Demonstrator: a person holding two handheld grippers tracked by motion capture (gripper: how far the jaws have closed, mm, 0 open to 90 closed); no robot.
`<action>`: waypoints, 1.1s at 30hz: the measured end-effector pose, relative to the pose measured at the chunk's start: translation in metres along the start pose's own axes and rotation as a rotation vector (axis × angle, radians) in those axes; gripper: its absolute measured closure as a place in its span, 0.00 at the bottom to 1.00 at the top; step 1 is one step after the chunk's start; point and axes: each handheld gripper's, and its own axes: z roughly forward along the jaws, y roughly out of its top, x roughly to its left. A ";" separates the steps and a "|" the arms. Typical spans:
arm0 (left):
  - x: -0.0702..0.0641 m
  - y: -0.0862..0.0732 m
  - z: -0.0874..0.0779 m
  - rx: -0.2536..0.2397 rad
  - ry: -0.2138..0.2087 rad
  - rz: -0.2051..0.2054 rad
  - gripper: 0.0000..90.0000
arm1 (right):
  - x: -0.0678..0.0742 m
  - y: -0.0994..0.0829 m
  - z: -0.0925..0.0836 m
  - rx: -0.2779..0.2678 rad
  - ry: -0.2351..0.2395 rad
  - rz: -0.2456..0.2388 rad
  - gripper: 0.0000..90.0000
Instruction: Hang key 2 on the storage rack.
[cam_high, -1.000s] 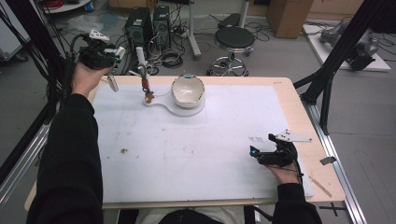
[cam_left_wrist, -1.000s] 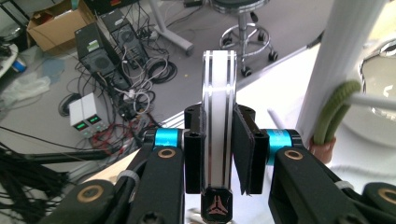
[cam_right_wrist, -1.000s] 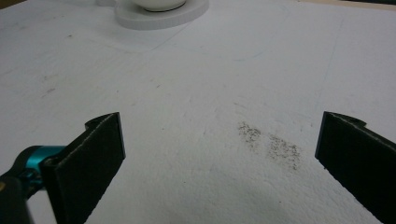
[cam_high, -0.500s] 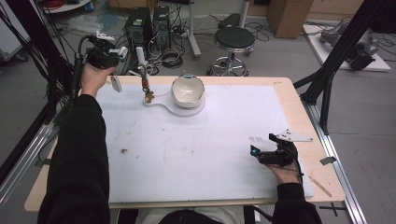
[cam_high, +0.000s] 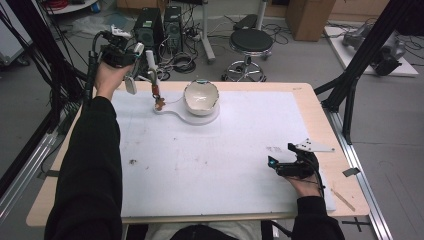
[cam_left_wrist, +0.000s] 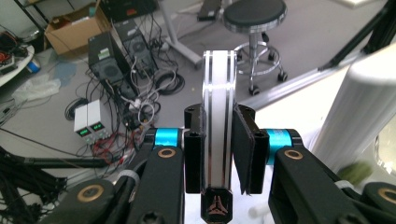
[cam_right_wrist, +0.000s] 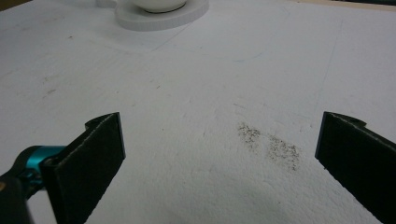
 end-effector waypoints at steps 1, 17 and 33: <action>-0.001 0.001 0.000 -0.002 0.000 -0.003 0.83 | 0.000 0.000 0.000 0.000 0.000 0.000 0.00; -0.019 0.006 0.007 -0.004 0.000 -0.054 0.83 | 0.000 0.000 -0.001 0.010 0.007 -0.001 0.00; -0.016 -0.008 0.010 -0.028 -0.031 -0.281 0.83 | -0.001 -0.001 0.000 0.015 -0.003 -0.014 0.00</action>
